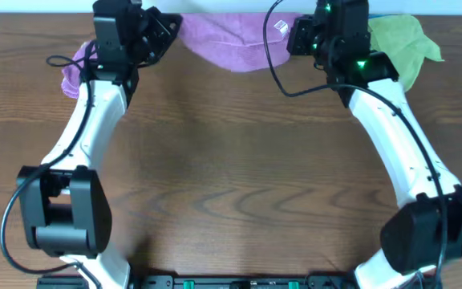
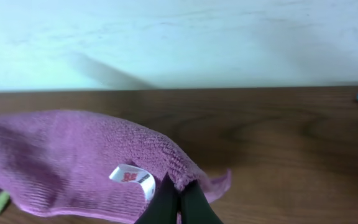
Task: Fold the cloth
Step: 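Pull both grippers apart and up to stretch the purple cloth, then lower the stretched cloth toward the table with both grippers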
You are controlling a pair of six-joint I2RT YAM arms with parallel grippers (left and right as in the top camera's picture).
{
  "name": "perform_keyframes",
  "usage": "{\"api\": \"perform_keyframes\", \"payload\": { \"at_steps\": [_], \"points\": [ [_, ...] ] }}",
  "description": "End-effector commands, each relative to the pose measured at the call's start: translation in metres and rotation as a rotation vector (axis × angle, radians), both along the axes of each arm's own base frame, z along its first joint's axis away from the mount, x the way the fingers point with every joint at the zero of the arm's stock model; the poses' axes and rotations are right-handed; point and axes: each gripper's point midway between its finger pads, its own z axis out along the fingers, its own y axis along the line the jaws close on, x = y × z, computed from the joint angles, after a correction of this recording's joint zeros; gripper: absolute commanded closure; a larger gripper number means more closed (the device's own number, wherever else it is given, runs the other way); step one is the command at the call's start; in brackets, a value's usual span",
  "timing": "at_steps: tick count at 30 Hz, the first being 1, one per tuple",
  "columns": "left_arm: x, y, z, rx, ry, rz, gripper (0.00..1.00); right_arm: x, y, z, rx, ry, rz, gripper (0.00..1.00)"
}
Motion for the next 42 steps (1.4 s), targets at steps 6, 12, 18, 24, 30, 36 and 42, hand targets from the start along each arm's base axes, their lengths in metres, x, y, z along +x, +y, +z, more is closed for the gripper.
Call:
{"api": "perform_keyframes", "payload": {
  "at_steps": [6, 12, 18, 24, 30, 36, 42],
  "points": [
    [0.012, 0.002, -0.011, 0.024, 0.003, -0.002, 0.94, 0.014, -0.02, -0.017, -0.063, 0.017, -0.047, 0.99],
    [0.003, 0.006, -0.03, 0.071, 0.07, -0.025, 0.94, 0.006, -0.027, -0.031, -0.079, 0.085, -0.054, 0.99],
    [-0.012, 0.001, -0.048, 0.113, 0.132, -0.088, 0.94, -0.012, -0.031, -0.053, -0.111, 0.195, -0.046, 0.99],
    [-0.032, -0.01, -0.06, 0.105, 0.194, -0.188, 0.94, -0.035, -0.033, -0.074, -0.131, 0.319, -0.035, 0.99],
    [-0.057, -0.02, -0.073, 0.083, 0.282, -0.285, 0.94, -0.058, -0.029, -0.089, -0.119, 0.431, -0.003, 0.99],
    [-0.084, -0.022, -0.09, 0.091, 0.393, -0.348, 0.94, -0.079, -0.021, -0.099, -0.101, 0.525, 0.034, 0.99],
    [-0.121, -0.019, -0.11, 0.135, 0.522, -0.422, 0.94, -0.101, -0.019, -0.109, -0.125, 0.617, 0.05, 0.99]
  ]
}}
